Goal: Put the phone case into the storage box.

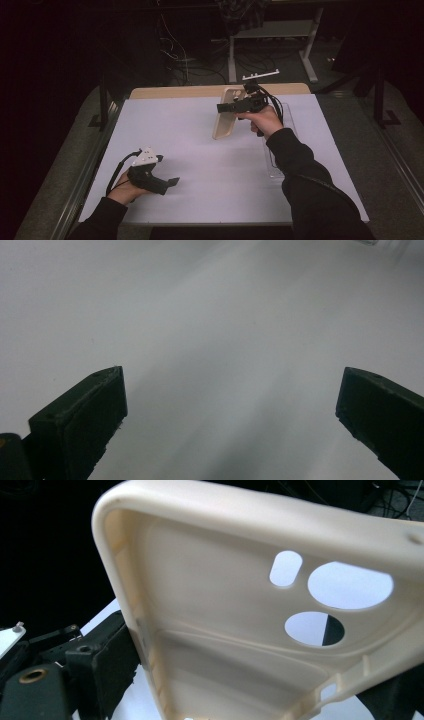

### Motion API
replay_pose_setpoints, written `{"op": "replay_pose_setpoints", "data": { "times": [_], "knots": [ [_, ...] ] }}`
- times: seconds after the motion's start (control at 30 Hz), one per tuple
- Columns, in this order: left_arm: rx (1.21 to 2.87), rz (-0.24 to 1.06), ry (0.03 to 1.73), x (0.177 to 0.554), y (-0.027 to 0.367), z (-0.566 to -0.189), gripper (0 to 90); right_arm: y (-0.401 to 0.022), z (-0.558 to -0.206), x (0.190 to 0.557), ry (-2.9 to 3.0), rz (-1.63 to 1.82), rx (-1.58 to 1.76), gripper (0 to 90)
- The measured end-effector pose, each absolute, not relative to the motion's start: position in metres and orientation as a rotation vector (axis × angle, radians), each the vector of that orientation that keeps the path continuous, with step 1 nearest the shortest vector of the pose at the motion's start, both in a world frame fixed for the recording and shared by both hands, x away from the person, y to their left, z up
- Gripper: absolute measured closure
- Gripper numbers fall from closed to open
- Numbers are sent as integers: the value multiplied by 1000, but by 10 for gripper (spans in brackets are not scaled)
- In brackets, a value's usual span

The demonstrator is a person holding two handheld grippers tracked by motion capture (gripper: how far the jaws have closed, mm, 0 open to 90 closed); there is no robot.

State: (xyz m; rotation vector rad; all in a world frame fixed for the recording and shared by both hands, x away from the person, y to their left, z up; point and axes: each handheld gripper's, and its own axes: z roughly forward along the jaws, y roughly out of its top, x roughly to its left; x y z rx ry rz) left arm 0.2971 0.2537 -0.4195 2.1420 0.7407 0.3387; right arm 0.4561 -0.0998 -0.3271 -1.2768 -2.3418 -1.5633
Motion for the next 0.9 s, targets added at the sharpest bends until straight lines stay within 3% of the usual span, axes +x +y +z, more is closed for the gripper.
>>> {"op": "replay_pose_setpoints", "data": {
  "times": [0.9],
  "knots": [
    [2144, 328, 747, 296, 252, -421, 0, -150, -311, 470, -2325, -1605, -1428, 99]
  ]
}}
